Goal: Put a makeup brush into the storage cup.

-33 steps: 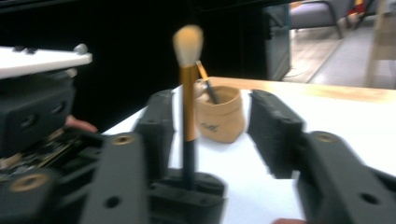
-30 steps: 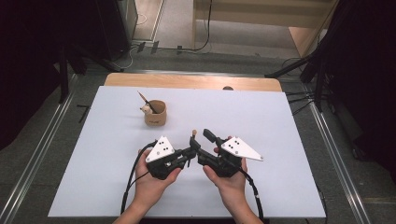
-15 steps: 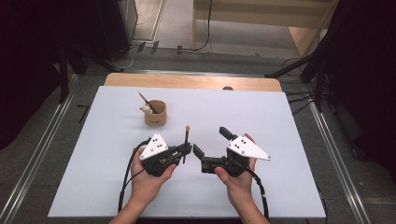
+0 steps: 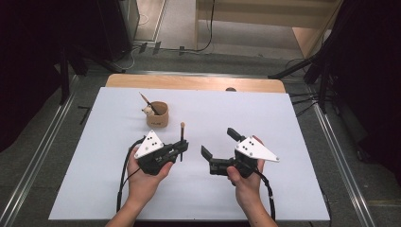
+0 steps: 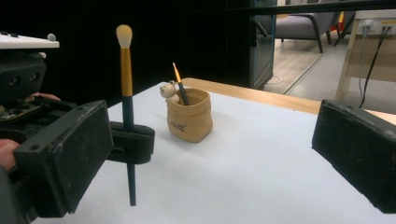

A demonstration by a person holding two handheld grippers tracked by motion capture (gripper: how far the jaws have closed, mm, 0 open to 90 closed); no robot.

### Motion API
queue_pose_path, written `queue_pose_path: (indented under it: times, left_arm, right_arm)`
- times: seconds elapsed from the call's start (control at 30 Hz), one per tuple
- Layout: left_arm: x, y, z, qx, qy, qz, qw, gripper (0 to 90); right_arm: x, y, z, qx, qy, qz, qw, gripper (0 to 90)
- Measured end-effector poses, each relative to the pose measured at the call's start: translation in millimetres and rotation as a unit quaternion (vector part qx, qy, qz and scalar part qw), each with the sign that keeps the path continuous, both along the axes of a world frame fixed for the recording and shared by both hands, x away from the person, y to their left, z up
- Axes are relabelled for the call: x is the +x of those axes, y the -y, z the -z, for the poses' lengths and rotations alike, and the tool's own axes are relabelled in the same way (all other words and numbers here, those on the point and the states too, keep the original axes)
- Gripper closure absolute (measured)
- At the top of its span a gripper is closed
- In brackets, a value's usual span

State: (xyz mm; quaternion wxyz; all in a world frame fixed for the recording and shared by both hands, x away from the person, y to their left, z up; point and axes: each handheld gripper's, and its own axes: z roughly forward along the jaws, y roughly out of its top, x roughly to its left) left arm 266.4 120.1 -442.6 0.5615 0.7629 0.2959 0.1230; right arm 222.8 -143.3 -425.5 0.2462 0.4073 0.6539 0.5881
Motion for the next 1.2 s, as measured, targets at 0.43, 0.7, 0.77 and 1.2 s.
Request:
queue_pose_path:
  times: [0.43, 0.7, 0.77, 1.2]
  left_arm:
    - [13.6, -20.1, -5.8, -0.012, 0.005, -0.037, 0.9992, 84.7]
    - [18.5, -29.7, -6.6, -0.016, 0.009, -0.051, 0.9985, 84.7]
    - [18.9, -32.1, -7.3, -0.015, 0.010, -0.054, 0.9984, 84.7]
    - [19.3, -46.9, -10.0, -0.025, 0.015, -0.072, 0.9970, 84.7]
  right_arm:
    - [5.1, 11.7, 13.5, -0.019, -0.019, 0.006, 0.9996, 0.0]
    - [2.9, 28.5, 17.6, -0.027, -0.012, 0.009, 0.9995, 0.0]
    - [2.8, 32.8, 20.0, -0.035, -0.008, 0.018, 0.9992, 0.0]
    - [-3.6, 63.2, 37.7, -0.057, -0.017, 0.042, 0.9974, 0.0]
